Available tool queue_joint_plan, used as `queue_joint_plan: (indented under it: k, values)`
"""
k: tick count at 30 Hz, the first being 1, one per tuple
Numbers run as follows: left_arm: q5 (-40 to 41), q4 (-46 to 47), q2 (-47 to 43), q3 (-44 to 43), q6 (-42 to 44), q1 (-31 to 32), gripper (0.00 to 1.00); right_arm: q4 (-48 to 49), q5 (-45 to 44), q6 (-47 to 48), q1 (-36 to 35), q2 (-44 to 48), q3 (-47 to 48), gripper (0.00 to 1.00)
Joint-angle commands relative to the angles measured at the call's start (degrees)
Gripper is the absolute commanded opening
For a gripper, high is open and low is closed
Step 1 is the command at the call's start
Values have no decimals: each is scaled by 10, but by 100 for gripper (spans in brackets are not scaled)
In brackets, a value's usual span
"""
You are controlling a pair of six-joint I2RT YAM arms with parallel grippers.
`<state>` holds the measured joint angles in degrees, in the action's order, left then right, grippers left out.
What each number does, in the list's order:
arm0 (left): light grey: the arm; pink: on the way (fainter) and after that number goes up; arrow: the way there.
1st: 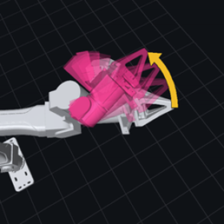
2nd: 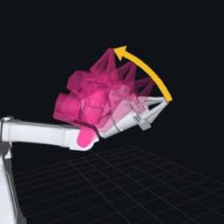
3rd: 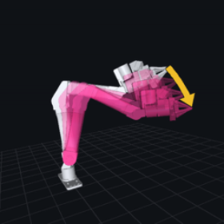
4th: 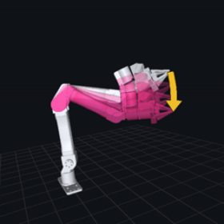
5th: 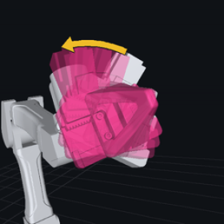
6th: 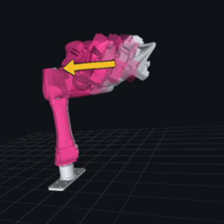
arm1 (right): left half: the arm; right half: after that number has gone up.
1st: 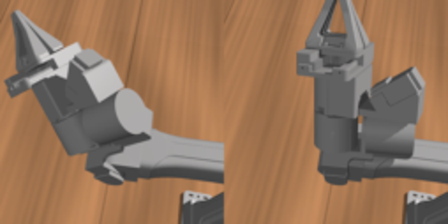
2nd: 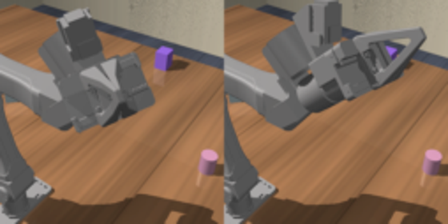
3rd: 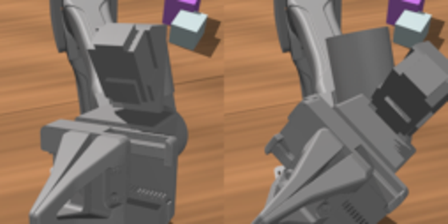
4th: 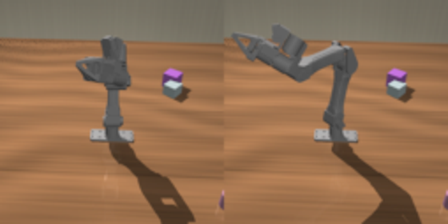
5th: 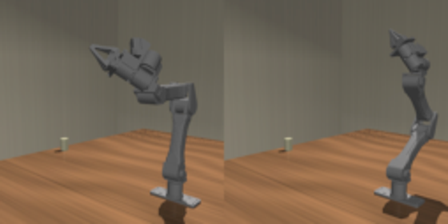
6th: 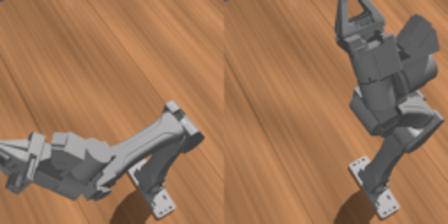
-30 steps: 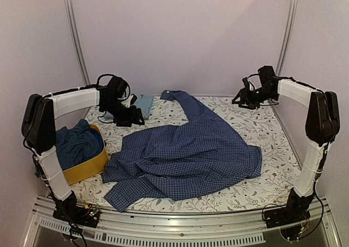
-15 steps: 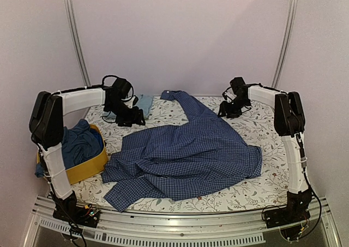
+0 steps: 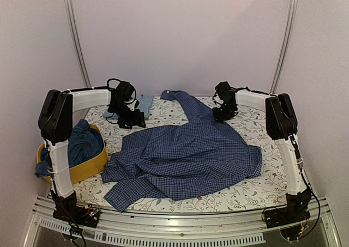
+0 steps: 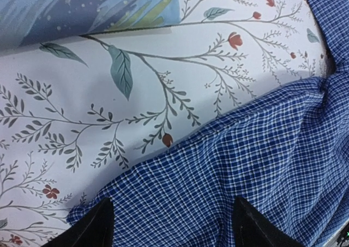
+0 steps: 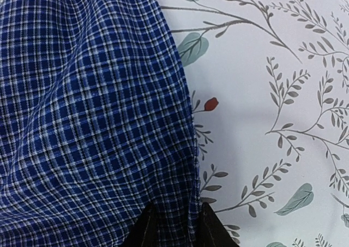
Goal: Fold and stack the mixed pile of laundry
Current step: Flatten out the crumpled shirt at the center of the board.
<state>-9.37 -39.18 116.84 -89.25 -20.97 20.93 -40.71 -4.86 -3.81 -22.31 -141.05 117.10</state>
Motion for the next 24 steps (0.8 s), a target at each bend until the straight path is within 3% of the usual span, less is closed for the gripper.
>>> queue_joint_plan:
  k: [1, 11, 14, 19, 21, 24]
  values:
    - [9, -31, 39, -20, 9, -3, 73, -50, -46, -2, 52, -6, -80, 20]
    - [136, -69, 84, -38, 13, 8, 84, -30, -25, -2, 91, 23, -147, 15]
    - [120, -40, 70, -12, 14, 4, 84, -21, -23, -2, 92, 35, -163, 15]
    - [56, 20, 83, -7, 20, 4, 77, -16, -23, -1, 96, 45, -177, 15]
    - [31, 43, 93, -10, 28, 4, 68, -14, -22, -1, 98, 48, -185, 15]
    - [-3, 46, 124, -32, 40, 6, 39, -10, -25, -2, 100, 55, -198, 15]
